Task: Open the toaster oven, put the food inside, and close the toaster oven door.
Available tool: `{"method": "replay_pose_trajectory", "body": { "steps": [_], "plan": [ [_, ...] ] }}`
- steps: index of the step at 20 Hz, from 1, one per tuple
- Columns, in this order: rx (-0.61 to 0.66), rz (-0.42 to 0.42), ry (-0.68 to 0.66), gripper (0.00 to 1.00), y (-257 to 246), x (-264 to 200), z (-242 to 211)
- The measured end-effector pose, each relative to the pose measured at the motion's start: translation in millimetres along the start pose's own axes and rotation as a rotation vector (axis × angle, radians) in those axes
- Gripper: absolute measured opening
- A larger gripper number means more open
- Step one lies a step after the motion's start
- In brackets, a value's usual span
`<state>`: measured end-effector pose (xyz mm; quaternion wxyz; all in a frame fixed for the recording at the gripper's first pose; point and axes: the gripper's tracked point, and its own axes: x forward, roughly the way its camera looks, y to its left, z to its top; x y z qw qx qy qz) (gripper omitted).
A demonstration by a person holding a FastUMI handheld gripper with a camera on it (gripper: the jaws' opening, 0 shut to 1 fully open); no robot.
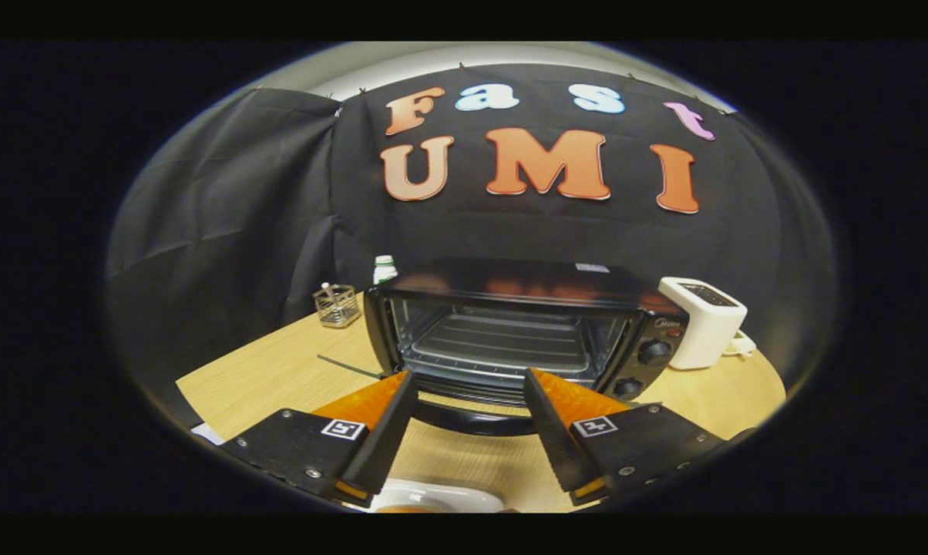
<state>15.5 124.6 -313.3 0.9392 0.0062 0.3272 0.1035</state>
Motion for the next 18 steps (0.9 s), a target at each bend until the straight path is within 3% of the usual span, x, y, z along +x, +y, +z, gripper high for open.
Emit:
{"method": "replay_pose_trajectory", "body": {
  "steps": [7,14,18],
  "plan": [
    [0.147,0.095,0.154,0.83,8.8,-7.4,-61.5],
    [0.185,0.1,0.273,0.8,3.9,2.1,-107.6],
    [0.169,0.083,0.248,0.74,-2.8,4.1,-107.6]
  ]
}}
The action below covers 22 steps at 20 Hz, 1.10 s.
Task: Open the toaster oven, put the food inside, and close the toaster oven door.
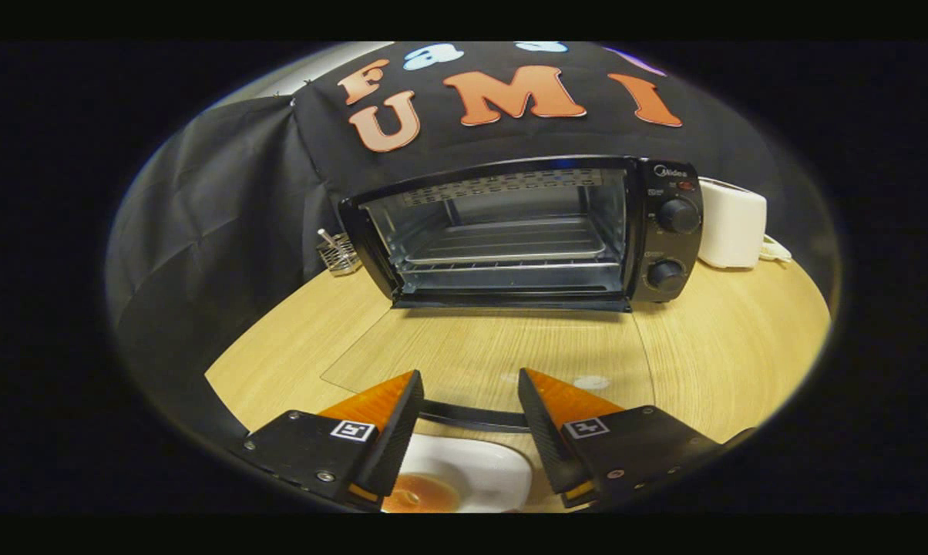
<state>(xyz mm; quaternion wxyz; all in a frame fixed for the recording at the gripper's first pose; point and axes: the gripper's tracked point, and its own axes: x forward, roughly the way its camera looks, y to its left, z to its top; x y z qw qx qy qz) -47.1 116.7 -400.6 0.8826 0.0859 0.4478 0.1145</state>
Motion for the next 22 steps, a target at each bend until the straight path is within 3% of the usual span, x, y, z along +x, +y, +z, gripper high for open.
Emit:
{"method": "replay_pose_trajectory", "body": {
  "steps": [6,8,11,22],
  "plan": [
    [-0.045,0.015,-0.017,0.76,5.2,-12.0,-0.5],
    [-0.056,0.022,-0.042,0.87,7.6,-22.7,3.1],
    [-0.089,0.052,-0.097,0.96,18.5,-46.2,9.7],
    [-0.191,0.145,0.09,0.99,45.8,-103.0,-84.6]
  ]
}}
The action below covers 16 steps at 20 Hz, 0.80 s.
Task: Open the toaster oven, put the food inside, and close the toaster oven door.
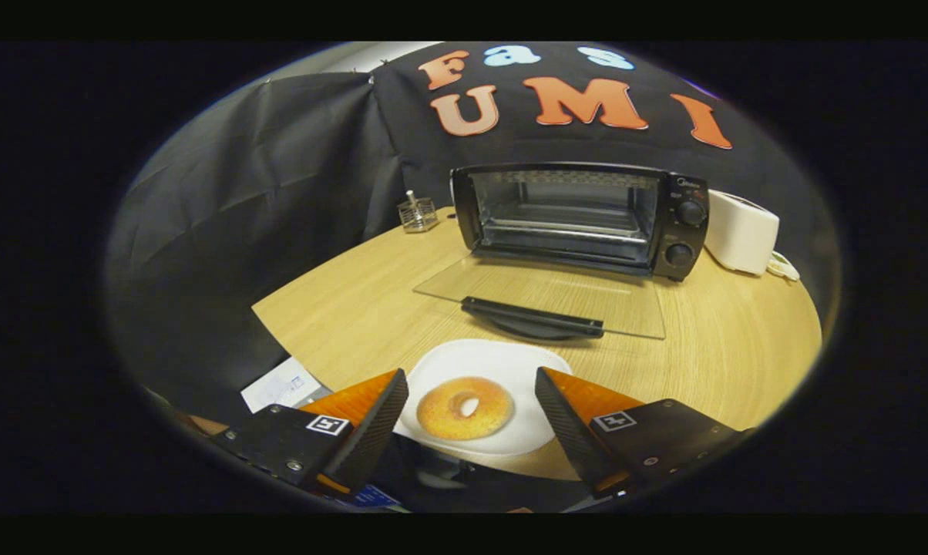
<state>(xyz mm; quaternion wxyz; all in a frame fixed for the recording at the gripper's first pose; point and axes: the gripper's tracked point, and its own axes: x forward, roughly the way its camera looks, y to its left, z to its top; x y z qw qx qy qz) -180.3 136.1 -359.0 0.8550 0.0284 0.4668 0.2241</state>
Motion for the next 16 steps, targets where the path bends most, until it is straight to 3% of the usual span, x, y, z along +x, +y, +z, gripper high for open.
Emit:
{"method": "replay_pose_trajectory", "body": {
  "steps": [8,16],
  "plan": [
    [-0.026,-0.032,0.074,0.97,0.7,10.6,-33.6],
    [0.043,-0.023,0.028,0.6,-3.3,11.6,-23.1]
  ]
}}
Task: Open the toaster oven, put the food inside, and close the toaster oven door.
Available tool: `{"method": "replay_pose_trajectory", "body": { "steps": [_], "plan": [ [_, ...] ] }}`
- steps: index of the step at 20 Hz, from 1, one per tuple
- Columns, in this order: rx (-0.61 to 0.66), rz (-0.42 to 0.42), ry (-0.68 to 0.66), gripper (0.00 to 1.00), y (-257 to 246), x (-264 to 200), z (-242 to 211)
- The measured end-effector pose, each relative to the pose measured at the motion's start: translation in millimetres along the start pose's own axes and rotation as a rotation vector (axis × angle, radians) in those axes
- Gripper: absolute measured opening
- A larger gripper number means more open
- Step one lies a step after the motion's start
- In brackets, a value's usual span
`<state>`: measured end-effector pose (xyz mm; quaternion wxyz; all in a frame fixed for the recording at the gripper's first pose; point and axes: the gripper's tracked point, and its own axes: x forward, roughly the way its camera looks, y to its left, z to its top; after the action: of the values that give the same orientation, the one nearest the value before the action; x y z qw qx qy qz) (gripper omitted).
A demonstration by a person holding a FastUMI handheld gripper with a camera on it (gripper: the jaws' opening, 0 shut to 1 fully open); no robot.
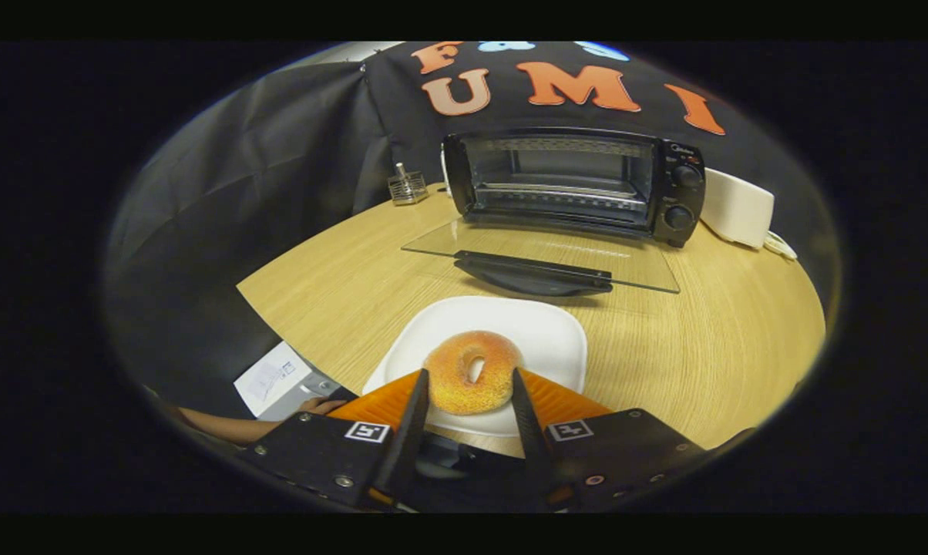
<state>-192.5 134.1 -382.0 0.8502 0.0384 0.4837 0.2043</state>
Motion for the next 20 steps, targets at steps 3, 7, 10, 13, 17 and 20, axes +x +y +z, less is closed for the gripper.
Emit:
{"method": "replay_pose_trajectory", "body": {
  "steps": [3,7,10,13,17,20],
  "plan": [
    [0.042,0.049,-0.063,0.54,8.8,-3.1,20.3],
    [0.13,0.1,-0.151,0.54,14.5,-3.5,56.2],
    [0.219,0.125,-0.234,0.54,13.8,-1.0,91.7],
    [0.309,0.146,-0.308,0.54,11.2,4.7,126.5],
    [0.432,0.163,-0.391,0.53,2.8,16.3,170.3],
    [0.554,0.2,-0.423,0.53,-2.7,28.6,199.3]
  ]
}}
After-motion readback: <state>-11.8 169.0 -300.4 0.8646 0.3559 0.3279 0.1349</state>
